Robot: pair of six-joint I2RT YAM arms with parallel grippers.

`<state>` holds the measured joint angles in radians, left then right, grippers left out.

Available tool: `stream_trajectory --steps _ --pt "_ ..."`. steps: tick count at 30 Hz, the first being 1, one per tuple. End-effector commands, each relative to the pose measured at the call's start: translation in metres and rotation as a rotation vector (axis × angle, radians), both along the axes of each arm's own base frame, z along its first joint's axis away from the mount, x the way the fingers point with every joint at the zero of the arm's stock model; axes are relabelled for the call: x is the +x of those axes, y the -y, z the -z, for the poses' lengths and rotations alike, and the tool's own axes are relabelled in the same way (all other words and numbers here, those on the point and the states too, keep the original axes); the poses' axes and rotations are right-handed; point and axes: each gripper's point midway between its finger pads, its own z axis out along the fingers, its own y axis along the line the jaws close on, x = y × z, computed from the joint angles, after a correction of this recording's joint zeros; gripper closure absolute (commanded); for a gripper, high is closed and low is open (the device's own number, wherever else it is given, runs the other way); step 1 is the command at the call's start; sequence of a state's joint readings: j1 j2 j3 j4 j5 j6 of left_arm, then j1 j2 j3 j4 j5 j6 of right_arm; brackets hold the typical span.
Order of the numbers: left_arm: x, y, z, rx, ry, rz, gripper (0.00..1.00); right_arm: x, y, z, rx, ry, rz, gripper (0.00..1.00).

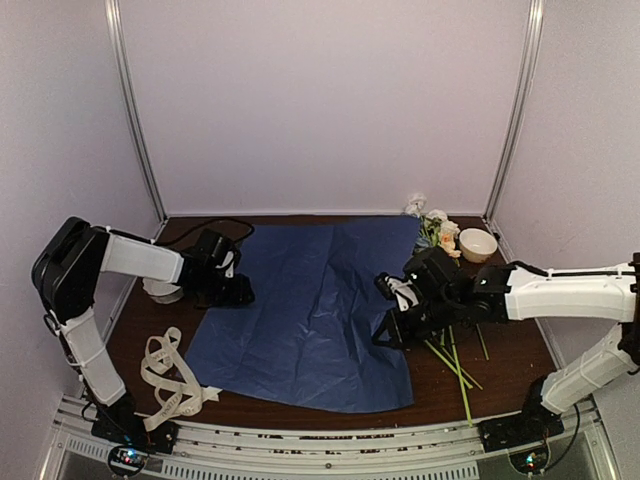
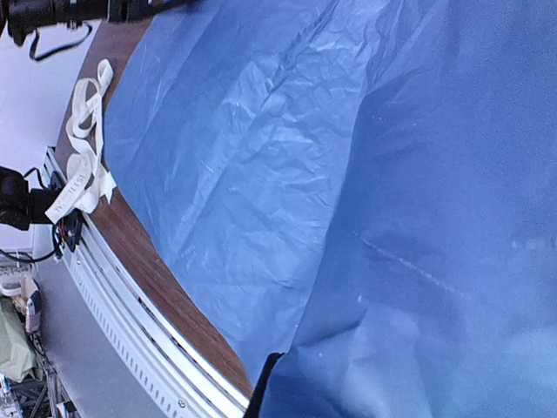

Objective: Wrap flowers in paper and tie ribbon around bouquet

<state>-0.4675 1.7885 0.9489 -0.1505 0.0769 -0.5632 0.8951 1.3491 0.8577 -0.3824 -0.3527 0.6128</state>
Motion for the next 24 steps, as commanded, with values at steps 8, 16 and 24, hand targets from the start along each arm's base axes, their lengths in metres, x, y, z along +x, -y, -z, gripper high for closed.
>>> stream_trajectory --steps 8,16,24 --pt "0.051 -0.058 0.008 0.19 -0.041 -0.067 0.46 -0.06 -0.045 -0.014 -0.016 0.014 -0.246 0.77" --pt "0.065 -0.052 -0.012 0.196 0.023 -0.015 0.45 -0.016 0.03 -0.052 -0.244 0.193 -0.088 0.49" --pt "0.068 -0.03 -0.067 0.203 0.159 0.061 0.39 0.069 0.177 -0.029 -0.468 0.19 0.415 0.5"
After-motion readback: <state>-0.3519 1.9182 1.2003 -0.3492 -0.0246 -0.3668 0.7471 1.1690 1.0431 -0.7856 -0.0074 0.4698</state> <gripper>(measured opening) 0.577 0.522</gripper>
